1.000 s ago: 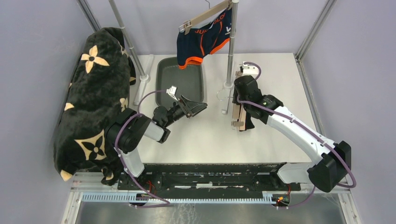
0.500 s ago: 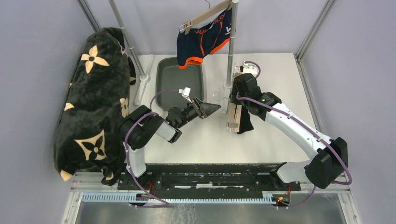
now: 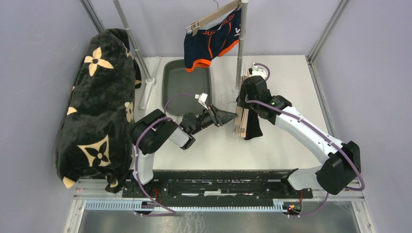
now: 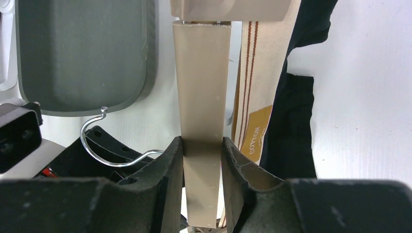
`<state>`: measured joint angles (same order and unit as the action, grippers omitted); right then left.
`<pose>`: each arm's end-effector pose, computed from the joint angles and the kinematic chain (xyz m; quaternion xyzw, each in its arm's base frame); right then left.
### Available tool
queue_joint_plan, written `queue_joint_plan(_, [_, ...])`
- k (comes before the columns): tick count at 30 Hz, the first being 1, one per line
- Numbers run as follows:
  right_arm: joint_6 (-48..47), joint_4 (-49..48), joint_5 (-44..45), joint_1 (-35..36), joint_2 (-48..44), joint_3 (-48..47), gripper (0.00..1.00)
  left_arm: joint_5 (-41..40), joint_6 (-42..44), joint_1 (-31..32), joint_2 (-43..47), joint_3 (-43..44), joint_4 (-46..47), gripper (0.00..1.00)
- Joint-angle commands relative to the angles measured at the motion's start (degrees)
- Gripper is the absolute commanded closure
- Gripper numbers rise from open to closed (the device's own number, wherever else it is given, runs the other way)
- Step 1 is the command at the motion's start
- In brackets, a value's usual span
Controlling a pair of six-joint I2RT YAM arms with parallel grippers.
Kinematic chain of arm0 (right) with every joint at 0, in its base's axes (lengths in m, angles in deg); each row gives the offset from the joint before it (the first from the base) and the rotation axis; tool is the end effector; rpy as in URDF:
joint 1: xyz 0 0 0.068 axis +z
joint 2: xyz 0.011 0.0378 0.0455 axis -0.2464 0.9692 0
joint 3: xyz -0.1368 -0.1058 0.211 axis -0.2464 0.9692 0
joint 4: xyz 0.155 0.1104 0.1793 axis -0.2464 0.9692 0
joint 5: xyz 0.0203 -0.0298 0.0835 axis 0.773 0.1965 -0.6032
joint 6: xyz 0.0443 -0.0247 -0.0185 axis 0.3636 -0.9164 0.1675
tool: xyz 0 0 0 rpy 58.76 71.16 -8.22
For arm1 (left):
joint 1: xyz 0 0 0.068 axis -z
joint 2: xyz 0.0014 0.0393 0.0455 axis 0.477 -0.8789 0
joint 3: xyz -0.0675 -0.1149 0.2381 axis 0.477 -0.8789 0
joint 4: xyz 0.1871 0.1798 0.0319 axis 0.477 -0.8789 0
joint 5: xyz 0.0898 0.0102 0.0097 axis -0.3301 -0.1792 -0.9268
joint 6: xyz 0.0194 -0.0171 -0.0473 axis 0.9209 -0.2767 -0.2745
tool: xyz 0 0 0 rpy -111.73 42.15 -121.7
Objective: Clip the underwear to the hanger
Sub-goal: Place the hanger at the clothesline.
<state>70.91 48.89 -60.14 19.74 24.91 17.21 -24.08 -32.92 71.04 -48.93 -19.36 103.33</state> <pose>0.2562 0.1598 0.3190 0.0744 0.8879 0.1302 0.4349 0.2512 -0.2463 0.1595 0.0167 0.6273 -0.6773 0.3841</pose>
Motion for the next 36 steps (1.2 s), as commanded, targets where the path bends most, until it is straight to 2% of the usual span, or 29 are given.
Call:
queue_joint_plan(1, [0.91, -3.67, -0.63, -0.38, -0.01, -2.43, 0.85, -0.97, 3.65, 1.08, -1.01, 2.10, 11.25, 0.45])
queue_joint_plan(14, [1.79, -4.58, -1.12, -0.47, 0.08, -2.21, 0.85, -0.29, 3.96, 2.38, -2.83, 3.66, 11.27, 0.54])
queue_joint_plan(18, [2.14, -4.77, -1.21, -0.65, 0.18, -2.32, 0.86, -0.37, 4.18, 2.66, -2.94, 3.40, 11.25, 0.63])
queue_joint_plan(23, [2.38, -4.85, -1.30, -0.78, 0.22, -2.26, 0.86, -0.58, 4.29, 2.88, -3.02, 3.31, 11.25, 0.66])
queue_joint_plan(24, [2.49, -4.85, -1.30, -0.86, 0.14, -2.22, 0.86, -0.63, 4.39, 2.84, -2.96, 3.24, 11.27, 0.69])
queue_joint_plan(25, [2.52, -4.91, -1.30, -0.97, 0.11, -2.18, 0.86, -0.67, 4.39, 2.89, -2.88, 3.23, 11.28, 0.76])
queue_joint_plan(26, [2.59, -4.94, -1.30, -0.98, 0.08, -2.13, 0.86, -0.68, 4.41, 2.85, -2.80, 3.23, 11.25, 0.89])
queue_joint_plan(27, [2.63, -4.94, -1.41, -1.06, 0.13, -2.20, 0.85, -0.68, 4.26, 2.89, -2.71, 3.30, 11.28, 0.96])
queue_joint_plan(28, [2.49, -5.02, -1.69, -1.09, -0.09, -2.26, 0.76, -0.72, 4.10, 2.89, -2.33, 3.25, 11.27, 0.97])
queue_joint_plan(31, [1.73, -4.20, -1.18, -1.06, -2.06, -2.41, 0.06, -1.92, 3.53, 2.77, 0.55, 2.36, 8.29, 0.97])
queue_joint_plan(32, [1.23, -3.78, -0.79, -1.15, -3.36, -2.36, 0.01, -2.66, 3.71, 2.71, 2.66, 2.13, 4.74, 0.97])
queue_joint_plan(33, [0.62, -3.31, -0.26, -1.19, -5.07, -2.17, 0.00, -3.23, 4.58, 2.72, 5.19, 2.01, -0.24, 0.97])
queue_joint_plan(36, [-0.35, -1.44, 1.95, -1.42, -10.67, -1.31, 0.00, -6.65, 8.40, 2.72, 13.70, 2.18, -21.80, 0.97])
